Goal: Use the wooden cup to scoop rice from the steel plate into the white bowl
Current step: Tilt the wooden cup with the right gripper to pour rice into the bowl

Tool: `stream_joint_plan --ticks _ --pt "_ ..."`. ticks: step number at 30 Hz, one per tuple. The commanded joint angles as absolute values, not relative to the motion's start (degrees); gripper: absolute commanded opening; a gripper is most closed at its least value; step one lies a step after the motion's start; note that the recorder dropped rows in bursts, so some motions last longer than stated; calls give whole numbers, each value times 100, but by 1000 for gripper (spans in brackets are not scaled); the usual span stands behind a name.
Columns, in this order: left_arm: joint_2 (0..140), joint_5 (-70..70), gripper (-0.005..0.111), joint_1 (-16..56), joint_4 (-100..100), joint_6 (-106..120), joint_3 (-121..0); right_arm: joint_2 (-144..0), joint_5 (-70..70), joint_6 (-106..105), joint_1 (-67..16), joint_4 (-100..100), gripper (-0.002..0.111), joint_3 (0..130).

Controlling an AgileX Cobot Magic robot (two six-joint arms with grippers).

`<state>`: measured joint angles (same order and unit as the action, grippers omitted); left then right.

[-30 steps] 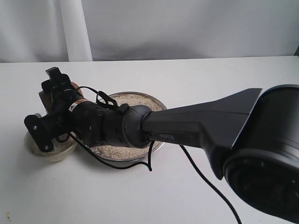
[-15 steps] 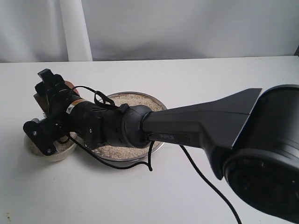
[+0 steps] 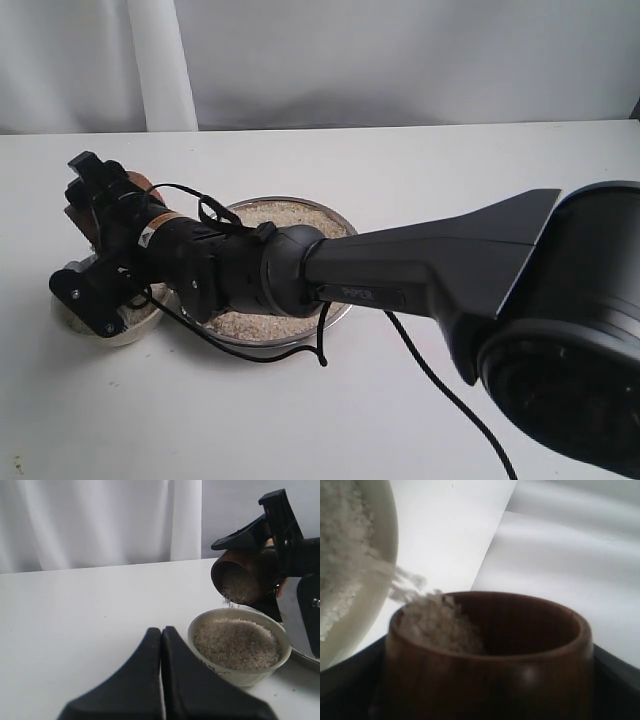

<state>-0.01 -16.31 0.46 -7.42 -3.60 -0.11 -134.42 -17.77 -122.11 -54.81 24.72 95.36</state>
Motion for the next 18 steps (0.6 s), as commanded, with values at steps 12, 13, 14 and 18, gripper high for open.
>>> stream_joint_plan --ticks 12,13,14,18 --pt "0 -1566 0 63 -695 -387 0 -13381 -1877 -12280 -5491 2011 0 9579" --pt "0 -1566 0 63 -695 -387 0 -13381 -1877 -12280 -5491 1999 0 9579" --pt "0 -1566 0 63 -695 -387 0 -13381 -1877 -12280 -5491 1989 0 9579" --pt "0 -1566 0 63 -695 -387 0 -13381 -1887 -12280 -5491 1816 0 9579"
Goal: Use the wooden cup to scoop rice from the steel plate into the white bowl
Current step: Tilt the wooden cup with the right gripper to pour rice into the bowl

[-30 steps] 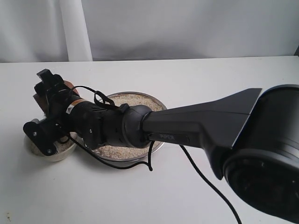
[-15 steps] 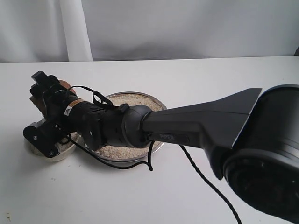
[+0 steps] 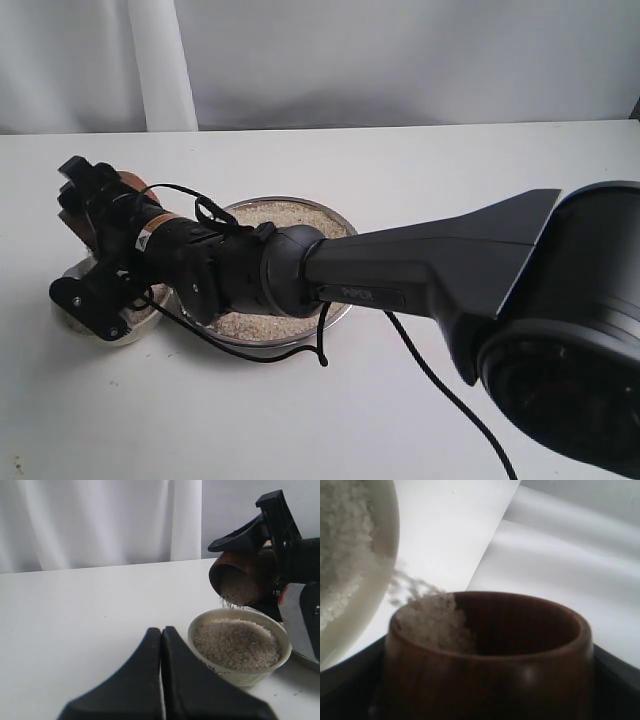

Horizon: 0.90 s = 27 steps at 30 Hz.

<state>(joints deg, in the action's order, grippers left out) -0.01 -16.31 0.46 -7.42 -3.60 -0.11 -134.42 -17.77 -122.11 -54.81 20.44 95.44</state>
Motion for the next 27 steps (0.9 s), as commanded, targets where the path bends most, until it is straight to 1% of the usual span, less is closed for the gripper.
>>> stream_joint_plan --ticks 1,8,27 --pt "0 -1566 0 63 -695 -387 0 -13381 -1887 -12280 -5491 1751 0 9579" --pt "0 -1566 0 63 -695 -387 0 -13381 -2083 -12280 -5491 1483 0 9579" --pt "0 -1566 0 63 -695 -387 0 -13381 -2075 -12280 -5491 1030 0 9579"
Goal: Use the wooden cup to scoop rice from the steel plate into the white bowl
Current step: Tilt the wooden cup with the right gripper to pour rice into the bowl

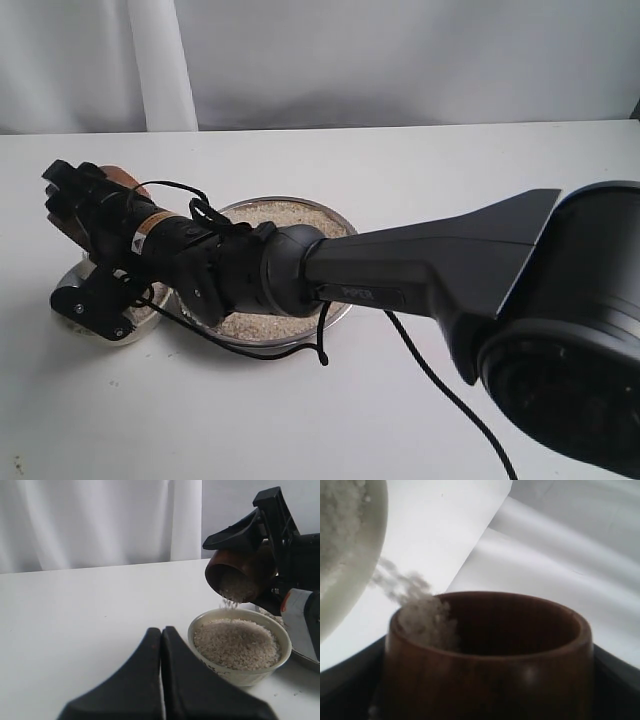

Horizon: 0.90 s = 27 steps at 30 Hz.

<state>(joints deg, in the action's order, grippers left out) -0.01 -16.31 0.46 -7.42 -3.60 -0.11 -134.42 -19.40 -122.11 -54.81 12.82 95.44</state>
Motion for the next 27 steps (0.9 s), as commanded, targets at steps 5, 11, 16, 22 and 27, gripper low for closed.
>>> stream_joint_plan --ticks 5,11,16,22,27 --pt "0 -1566 0 63 -695 -387 0 -13381 -2075 -12280 -5491 962 0 9579" --pt "0 -1566 0 63 -695 -387 0 -13381 -2075 -12280 -5491 947 0 9579" --pt "0 -1566 0 63 -695 -387 0 -13381 -2088 -12280 -5491 944 0 9579" --pt "0 -1566 0 63 -695 -387 0 -13381 -2180 -12280 -5470 944 0 9579" --pt "0 -1566 0 63 -695 -387 0 -13381 -2180 -12280 -5470 880 0 9579"
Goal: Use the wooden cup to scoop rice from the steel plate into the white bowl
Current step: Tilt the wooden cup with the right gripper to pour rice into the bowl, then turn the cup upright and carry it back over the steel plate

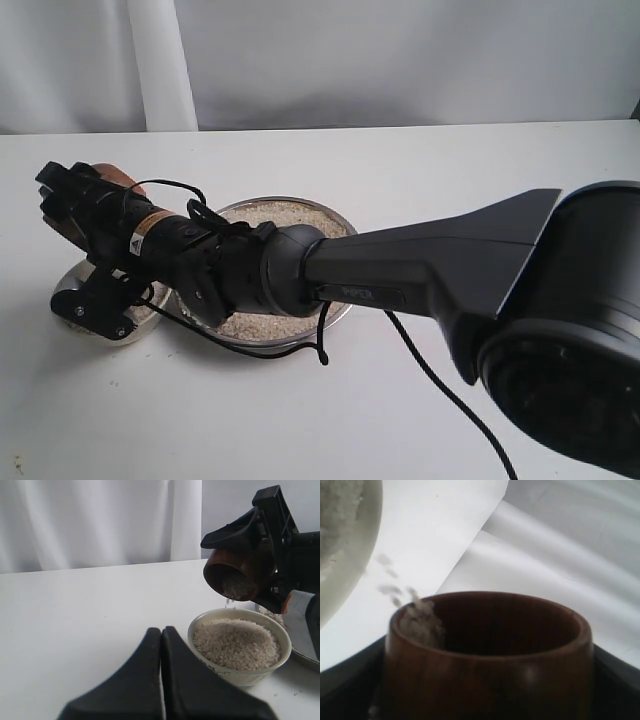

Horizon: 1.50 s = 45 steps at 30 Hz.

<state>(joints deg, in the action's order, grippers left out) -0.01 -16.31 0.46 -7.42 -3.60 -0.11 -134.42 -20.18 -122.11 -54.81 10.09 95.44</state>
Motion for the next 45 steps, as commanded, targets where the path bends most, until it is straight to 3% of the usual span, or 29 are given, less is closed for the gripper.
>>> stream_joint_plan --ticks 1,40,45 --pt "0 -1566 0 63 -695 -387 0 -13381 -2180 -12280 -5470 831 0 9579" --pt "0 -1566 0 63 -695 -387 0 -13381 -1924 -12280 -5482 -200 0 9579" --pt "0 -1566 0 63 -695 -387 0 -13381 -1909 -12280 -5482 1123 0 9579"
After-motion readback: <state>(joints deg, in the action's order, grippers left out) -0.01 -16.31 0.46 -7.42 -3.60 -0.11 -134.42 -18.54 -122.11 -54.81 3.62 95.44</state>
